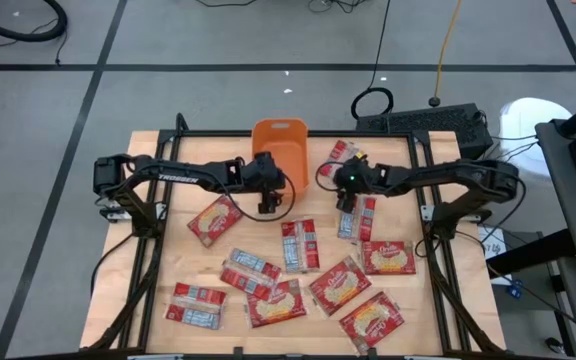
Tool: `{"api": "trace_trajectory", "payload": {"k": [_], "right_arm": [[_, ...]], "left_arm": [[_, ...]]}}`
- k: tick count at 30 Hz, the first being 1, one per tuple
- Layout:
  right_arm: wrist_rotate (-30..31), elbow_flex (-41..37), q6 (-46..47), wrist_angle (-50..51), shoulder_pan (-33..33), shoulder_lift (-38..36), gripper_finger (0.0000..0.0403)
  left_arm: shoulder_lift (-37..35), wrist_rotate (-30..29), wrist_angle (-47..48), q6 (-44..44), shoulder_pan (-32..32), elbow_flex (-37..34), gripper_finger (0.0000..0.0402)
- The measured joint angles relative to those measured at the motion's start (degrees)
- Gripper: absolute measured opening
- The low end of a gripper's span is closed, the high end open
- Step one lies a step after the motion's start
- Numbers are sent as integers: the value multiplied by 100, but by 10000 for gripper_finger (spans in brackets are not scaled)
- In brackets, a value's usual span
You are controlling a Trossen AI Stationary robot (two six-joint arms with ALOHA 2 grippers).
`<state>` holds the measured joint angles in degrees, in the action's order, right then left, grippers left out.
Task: Sort popcorn bags into baskets
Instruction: Put the red popcorn bag into the orange bin
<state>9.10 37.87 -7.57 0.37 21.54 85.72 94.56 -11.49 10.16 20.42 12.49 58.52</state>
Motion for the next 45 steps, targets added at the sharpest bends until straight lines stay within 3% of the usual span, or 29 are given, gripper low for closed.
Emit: {"api": "trace_trajectory", "payload": {"k": [2,6,12,16,23,29,33,36,45], "right_arm": [[78,0,-19,-124,-21,231,216],[1004,2,-119,-513,-145,600,216],[1299,22,-2,-770,-98,972,192],[1346,23,48,-787,-98,1054,144],[1374,11,95,-907,-94,1067,18],[1593,4,107,-927,-109,1053,8],[1649,-11,89,-942,-214,827,2],[1638,-11,98,-1040,-305,470,1],[1366,2,472,-749,-539,-997,0]], "left_arm": [[0,-144,-49,15,-14,0,374],[0,-731,-132,253,-101,0,393],[-38,-529,3,149,-254,0,399],[-44,-518,5,156,-390,0,399],[-110,-706,109,-62,-709,0,397],[-600,-1603,822,-1007,-991,2,359],[-1095,-1709,1468,-1627,-1083,-101,318],[-1389,-1704,1511,-1883,-1047,-558,286],[-1567,-1430,-2023,-1034,-1056,-1517,213]]}}
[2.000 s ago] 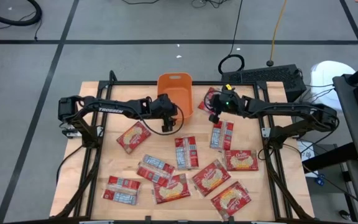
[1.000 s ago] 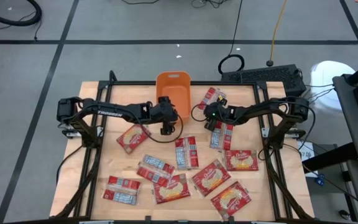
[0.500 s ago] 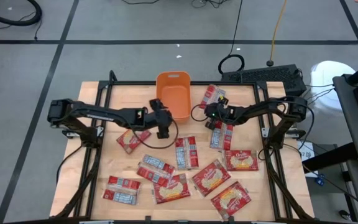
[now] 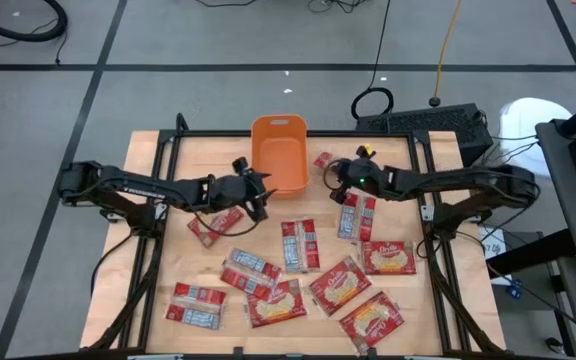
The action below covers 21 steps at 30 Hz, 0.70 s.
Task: Sort popcorn bags into baskets
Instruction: Put the red popcorn bag into the orange bin
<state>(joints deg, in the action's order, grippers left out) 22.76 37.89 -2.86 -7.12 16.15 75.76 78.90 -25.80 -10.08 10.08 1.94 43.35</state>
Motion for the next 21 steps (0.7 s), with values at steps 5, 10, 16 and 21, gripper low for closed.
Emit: {"api": "trace_trajectory", "payload": {"k": [5,10,16,21], "right_arm": [[-45,-2,186,595,-154,-752,0],[-37,-2,221,991,-298,-1233,0],[-56,-2,219,1173,-423,-1507,0],[-68,-2,175,1296,-427,-1542,0]], "left_arm": [[101,65,-1357,992,-199,12,210],[315,287,-1570,877,-148,316,258],[1023,740,-1473,707,24,1007,320],[1702,1268,-1338,774,331,1719,334]]}}
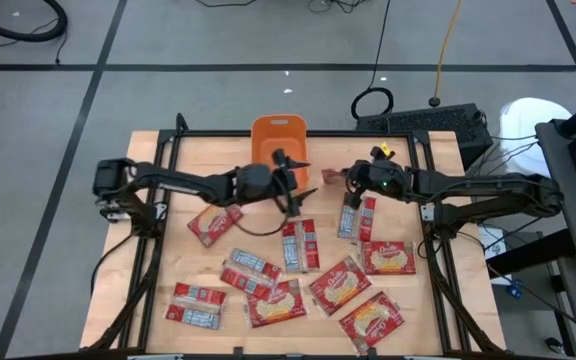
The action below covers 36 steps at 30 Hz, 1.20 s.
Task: Sort popcorn bags into baskets
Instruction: Put the red popcorn bag into the orange bin
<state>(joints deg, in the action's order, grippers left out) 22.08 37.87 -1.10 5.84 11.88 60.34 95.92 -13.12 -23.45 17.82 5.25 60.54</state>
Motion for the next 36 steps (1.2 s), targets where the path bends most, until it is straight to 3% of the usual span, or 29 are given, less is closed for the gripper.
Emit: {"api": "trace_trajectory", "payload": {"k": [10,15,18,26,30,36], "right_arm": [[-137,0,-206,86,16,0,0],[-141,0,-271,38,39,0,0],[-141,2,-362,-90,39,0,0],[-105,2,-752,-824,39,-98,0],[234,10,-913,-1229,-29,-492,12],[470,11,-1031,-1174,-171,-1237,70]], "left_arm": [[1371,1491,745,-183,751,1196,287],[1839,1611,839,-141,884,1538,257],[1927,1568,800,22,907,1614,214],[1833,1561,963,322,864,1778,17],[1394,1331,1278,312,860,1795,14],[338,1103,1897,96,926,1801,7]]}}
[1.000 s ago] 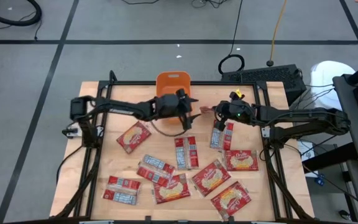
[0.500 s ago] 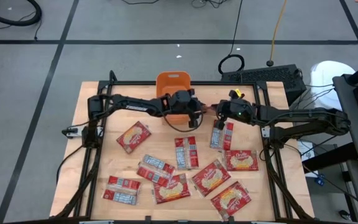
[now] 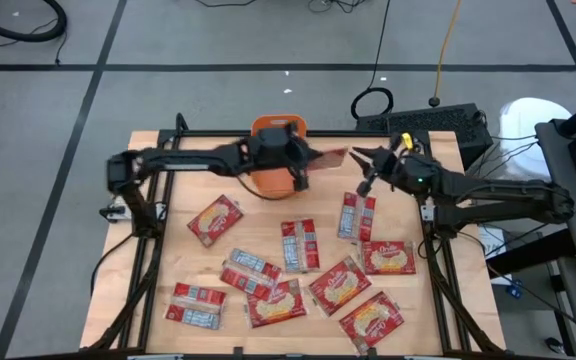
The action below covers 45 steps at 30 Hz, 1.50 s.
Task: Sort popcorn bags into baskets
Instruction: Put the red popcorn bag into the orange bin
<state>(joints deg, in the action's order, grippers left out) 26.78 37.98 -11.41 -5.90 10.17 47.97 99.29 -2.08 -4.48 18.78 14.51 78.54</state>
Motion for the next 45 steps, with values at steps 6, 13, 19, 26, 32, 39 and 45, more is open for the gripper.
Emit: {"api": "trace_trajectory", "payload": {"k": [6,13,19,26,32,39,45], "right_arm": [[-437,-485,446,-818,-30,-110,143],[-1625,-1345,966,-3818,-28,643,208],[-1647,-1285,1291,-4716,-28,1588,223],[-1805,-809,1328,-4713,-16,2485,222],[-2238,-210,1198,-4707,114,3168,212],[-2844,109,1080,-4782,223,3678,106],[-2809,105,719,-5147,247,3729,23]], "left_arm": [[-994,132,857,-379,169,10,8],[-1296,513,1969,-524,187,2,13],[-1288,511,2177,-633,93,-11,5],[-1286,515,2271,-445,-44,-11,12],[-1286,727,2343,-429,-44,-11,7],[-1286,764,2373,-114,-51,-11,15],[-1292,756,2260,42,-47,2,14]]}}
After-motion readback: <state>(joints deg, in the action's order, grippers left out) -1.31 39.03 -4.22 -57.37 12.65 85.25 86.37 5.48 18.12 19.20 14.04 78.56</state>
